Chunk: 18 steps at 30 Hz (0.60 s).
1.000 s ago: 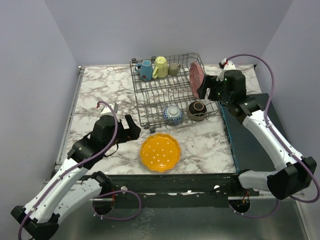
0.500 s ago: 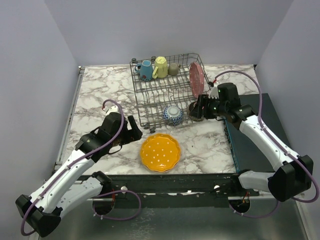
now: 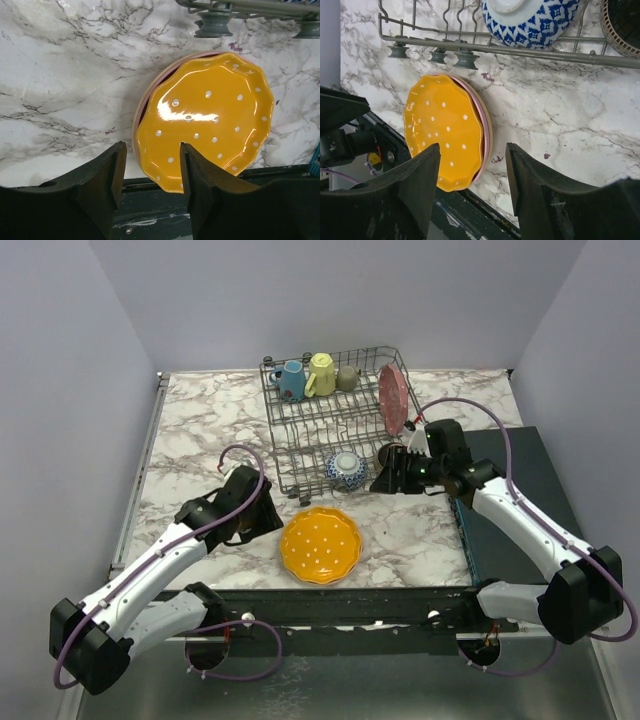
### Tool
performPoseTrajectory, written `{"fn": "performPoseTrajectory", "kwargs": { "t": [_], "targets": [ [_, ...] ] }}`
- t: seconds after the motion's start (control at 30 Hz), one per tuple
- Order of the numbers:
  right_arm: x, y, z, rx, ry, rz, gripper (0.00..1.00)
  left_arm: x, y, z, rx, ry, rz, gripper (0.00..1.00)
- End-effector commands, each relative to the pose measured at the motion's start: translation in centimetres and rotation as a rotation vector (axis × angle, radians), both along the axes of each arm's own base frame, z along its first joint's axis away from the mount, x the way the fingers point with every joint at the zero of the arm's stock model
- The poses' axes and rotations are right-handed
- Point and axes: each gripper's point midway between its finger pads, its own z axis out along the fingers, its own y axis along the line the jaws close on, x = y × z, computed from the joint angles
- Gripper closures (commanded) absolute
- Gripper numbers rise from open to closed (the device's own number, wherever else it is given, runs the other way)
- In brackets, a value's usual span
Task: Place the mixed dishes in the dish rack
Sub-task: Pick up the plate from the corner of the board.
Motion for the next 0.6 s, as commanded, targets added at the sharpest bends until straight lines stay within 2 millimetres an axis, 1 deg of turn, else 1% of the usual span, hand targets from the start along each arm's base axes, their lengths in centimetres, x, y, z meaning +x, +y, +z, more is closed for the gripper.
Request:
{"fn": "performPoseTrajectory", "kwargs": {
  "t": [0.0, 0.07, 0.2, 0.37, 0.57],
  "targets": [
    [-0.9, 0.6, 0.7, 0.041, -0.006, 0.029, 0.40, -0.6, -0.2, -1.9, 0.004, 0.077, 0.011, 0.52],
    [-1.2, 0.7, 0.8, 0.045, -0.007, 0.037, 0.40, -0.5, -0.3, -2.5, 0.012, 0.093, 0.013, 0.55],
    [-1.5, 0.8, 0.6, 0.048, -0.003, 0.042, 0.40, -0.4, -0.4, -3.4, 0.026, 0.113, 0.011, 0.57],
    [-2.0, 0.8, 0.3, 0.051, 0.008, 0.046, 0.41, -0.4, -0.7, -4.4, 0.031, 0.132, -0.002, 0.68],
    [-2.2, 0.7, 0.0, 0.049, 0.012, 0.045, 0.41, -0.8, -1.0, -5.4, 0.024, 0.166, -0.017, 0.68]
  ]
}}
